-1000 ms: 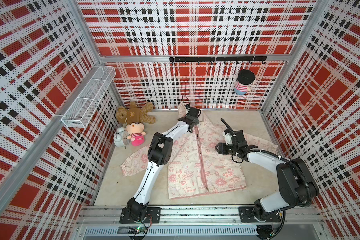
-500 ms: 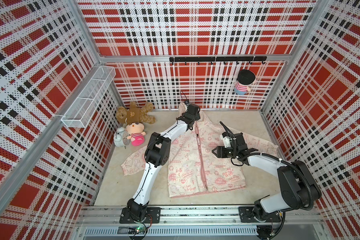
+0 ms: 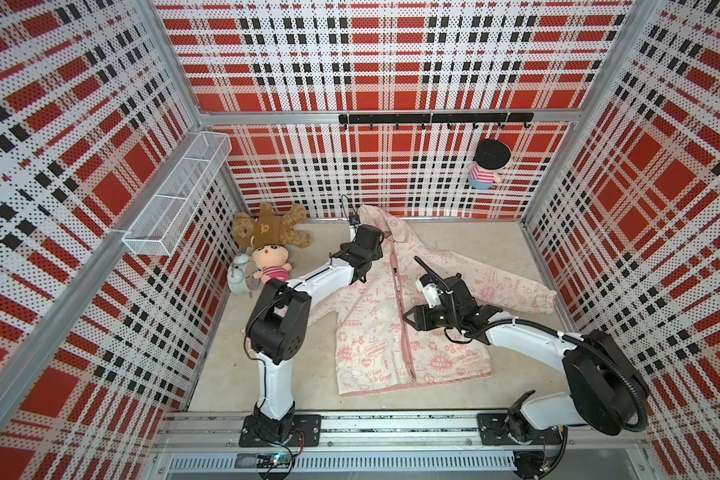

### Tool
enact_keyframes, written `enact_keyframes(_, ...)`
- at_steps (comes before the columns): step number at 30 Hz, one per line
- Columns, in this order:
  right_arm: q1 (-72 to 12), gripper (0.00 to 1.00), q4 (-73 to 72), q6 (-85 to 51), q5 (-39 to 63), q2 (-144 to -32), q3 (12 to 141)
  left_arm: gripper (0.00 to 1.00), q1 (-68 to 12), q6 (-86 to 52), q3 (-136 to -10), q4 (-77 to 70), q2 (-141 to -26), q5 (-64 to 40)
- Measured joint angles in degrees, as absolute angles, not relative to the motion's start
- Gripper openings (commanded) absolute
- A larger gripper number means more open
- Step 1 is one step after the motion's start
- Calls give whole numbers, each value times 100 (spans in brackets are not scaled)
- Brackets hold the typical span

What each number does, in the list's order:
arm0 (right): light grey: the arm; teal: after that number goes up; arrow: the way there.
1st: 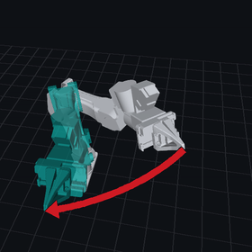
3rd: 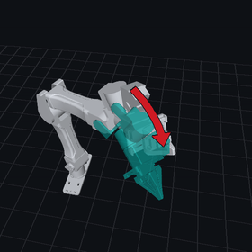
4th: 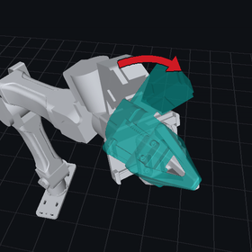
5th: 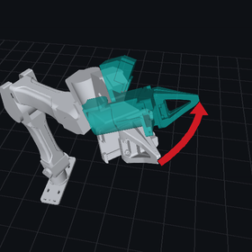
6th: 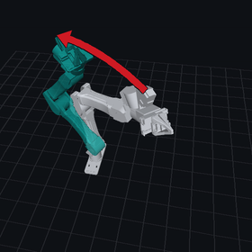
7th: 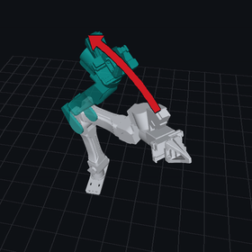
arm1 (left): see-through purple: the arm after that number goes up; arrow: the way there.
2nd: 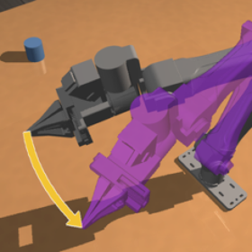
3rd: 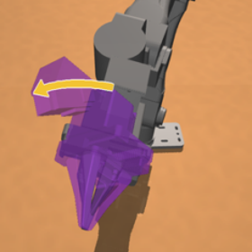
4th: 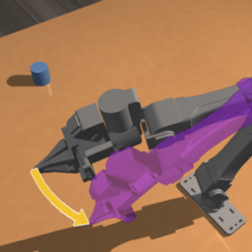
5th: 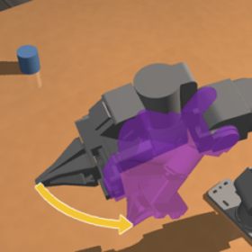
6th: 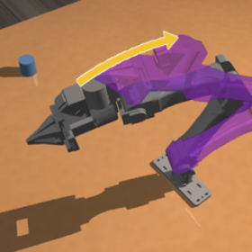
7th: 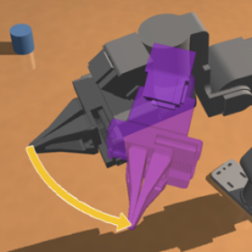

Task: Unzip the jacket
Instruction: Smooth out the jacket at the center of the board.

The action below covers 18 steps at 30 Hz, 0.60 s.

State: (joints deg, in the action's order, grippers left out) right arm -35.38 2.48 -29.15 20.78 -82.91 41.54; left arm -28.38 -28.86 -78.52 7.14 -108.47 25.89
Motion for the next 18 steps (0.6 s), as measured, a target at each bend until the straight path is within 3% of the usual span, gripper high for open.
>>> enact_keyframes(7, -4077, 30, 226, -3269, 1935, -9185, 4416, 49, -2023, -3345, -5933, 239, -10022, 2060)
enact_keyframes(18, -4381, 21, 252, -3577, 1391, -9430, 4224, 40, -1472, -3763, -4980, -303, -10003, 1194)
